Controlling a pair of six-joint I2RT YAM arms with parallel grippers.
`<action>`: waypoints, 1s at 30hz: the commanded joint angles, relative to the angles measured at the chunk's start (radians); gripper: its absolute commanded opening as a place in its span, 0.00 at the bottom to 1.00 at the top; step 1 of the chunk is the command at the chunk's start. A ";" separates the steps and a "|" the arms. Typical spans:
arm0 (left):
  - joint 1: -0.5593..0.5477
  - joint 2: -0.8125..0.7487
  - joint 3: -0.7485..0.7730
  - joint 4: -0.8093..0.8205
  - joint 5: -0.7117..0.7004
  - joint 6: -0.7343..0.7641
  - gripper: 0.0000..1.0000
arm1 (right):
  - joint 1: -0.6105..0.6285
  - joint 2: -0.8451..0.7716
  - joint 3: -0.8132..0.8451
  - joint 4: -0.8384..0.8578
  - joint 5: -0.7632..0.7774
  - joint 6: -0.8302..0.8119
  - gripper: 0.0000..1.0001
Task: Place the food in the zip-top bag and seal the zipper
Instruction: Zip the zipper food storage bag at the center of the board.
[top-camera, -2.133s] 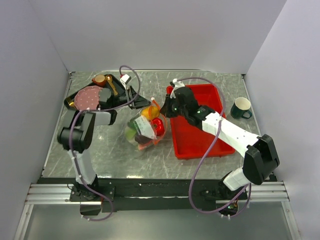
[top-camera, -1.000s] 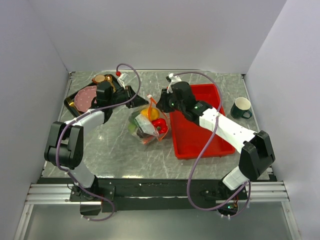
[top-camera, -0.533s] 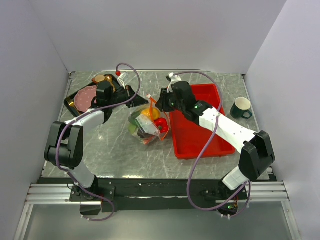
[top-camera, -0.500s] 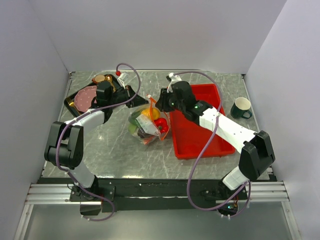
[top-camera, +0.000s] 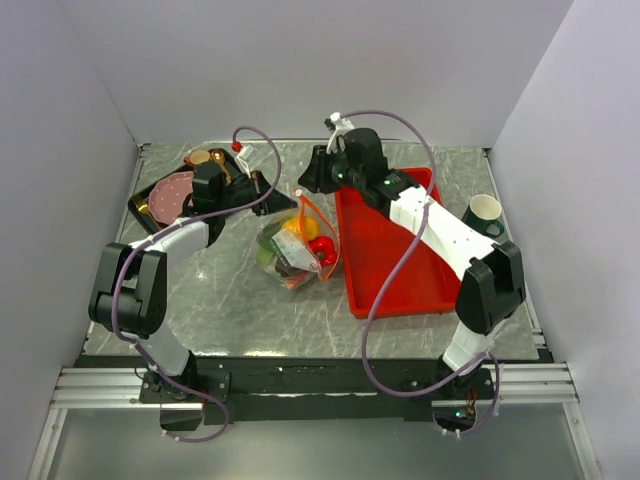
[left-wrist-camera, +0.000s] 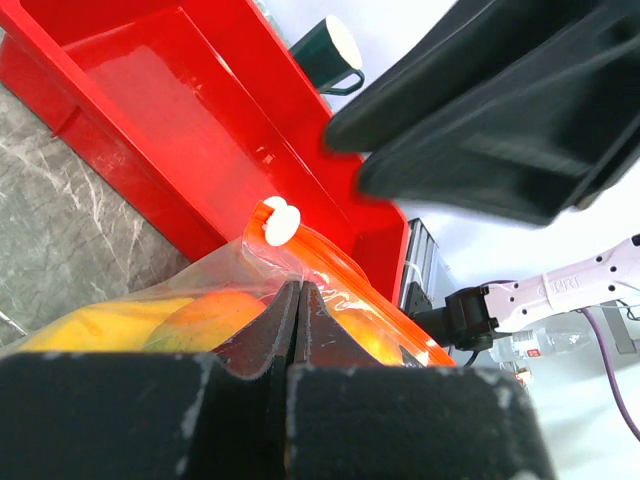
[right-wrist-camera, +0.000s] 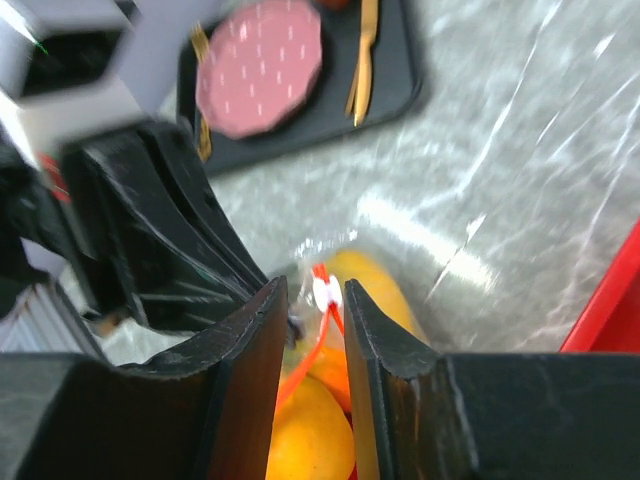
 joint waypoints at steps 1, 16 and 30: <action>0.001 -0.003 0.044 0.056 0.022 0.011 0.01 | -0.004 0.023 0.038 -0.045 -0.090 -0.044 0.36; 0.001 0.000 0.042 0.078 0.035 -0.003 0.01 | -0.014 0.092 0.095 -0.077 -0.113 -0.073 0.36; 0.001 -0.003 0.035 0.097 0.037 -0.014 0.01 | -0.040 0.086 0.063 -0.025 -0.185 -0.053 0.28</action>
